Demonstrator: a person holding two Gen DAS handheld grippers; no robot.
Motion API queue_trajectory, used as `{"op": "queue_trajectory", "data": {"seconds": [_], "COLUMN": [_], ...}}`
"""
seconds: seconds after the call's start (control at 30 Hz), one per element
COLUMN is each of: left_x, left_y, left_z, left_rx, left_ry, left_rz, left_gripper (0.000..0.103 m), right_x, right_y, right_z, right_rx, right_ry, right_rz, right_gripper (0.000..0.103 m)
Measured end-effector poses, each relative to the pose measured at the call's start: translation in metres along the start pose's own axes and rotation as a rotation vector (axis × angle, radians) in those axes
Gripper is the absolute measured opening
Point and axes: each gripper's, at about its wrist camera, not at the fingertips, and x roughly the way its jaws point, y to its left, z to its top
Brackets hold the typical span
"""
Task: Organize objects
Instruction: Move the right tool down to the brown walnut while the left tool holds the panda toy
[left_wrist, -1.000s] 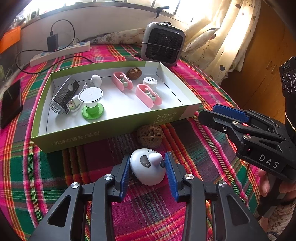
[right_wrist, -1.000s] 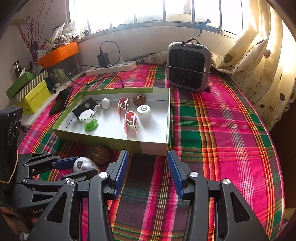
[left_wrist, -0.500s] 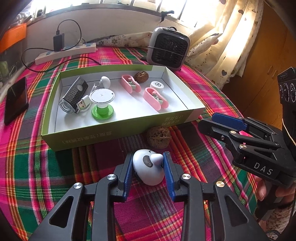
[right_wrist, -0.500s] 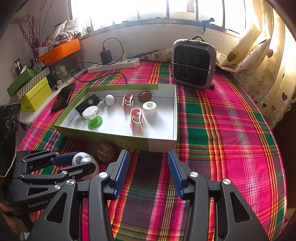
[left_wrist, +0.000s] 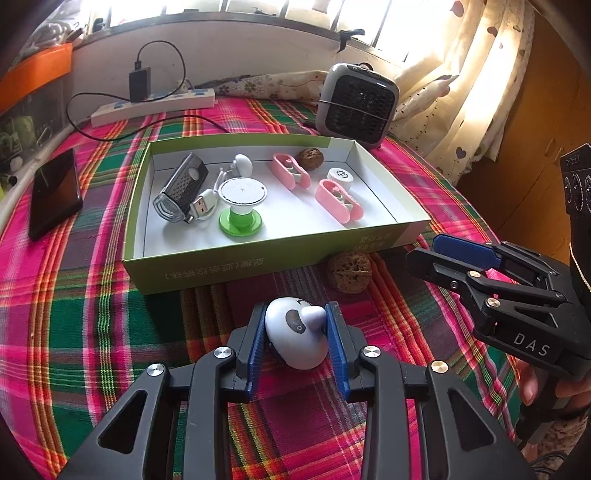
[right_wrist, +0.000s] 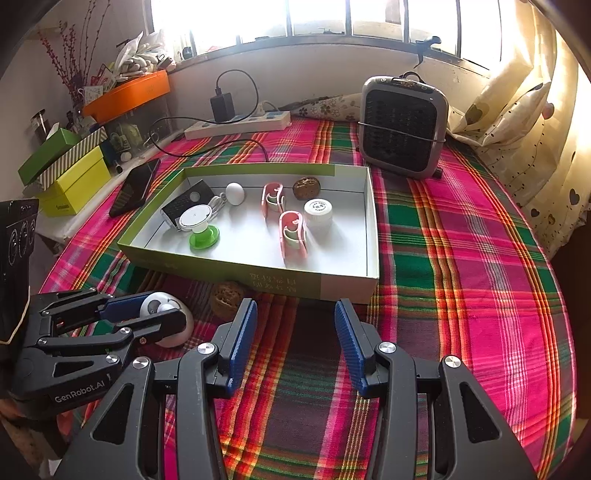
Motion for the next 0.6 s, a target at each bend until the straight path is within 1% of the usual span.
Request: {"op": "queue_trajectory", "data": {"seconds": [0.17, 0.43, 0.6], "left_x": [-0.004, -0.011, -0.014], "left_y": [0.005, 0.022, 0.032], "left_z": [-0.002, -0.004, -0.006], "left_rx": [0.011, -0.018, -0.039], "left_ry": [-0.018, -0.029, -0.036], "left_rz": [0.045, 0.058, 0.061], "left_gripper": [0.029, 0.029, 0.029], "right_x": [0.005, 0.012, 0.015], "right_y": [0.006, 0.019, 0.026], "right_z": [0.000, -0.001, -0.001], "right_rx": [0.009, -0.006, -0.009], "right_ry": [0.012, 0.025, 0.027], "right_rz": [0.019, 0.041, 0.070], "right_gripper": [0.045, 0.045, 0.045]}}
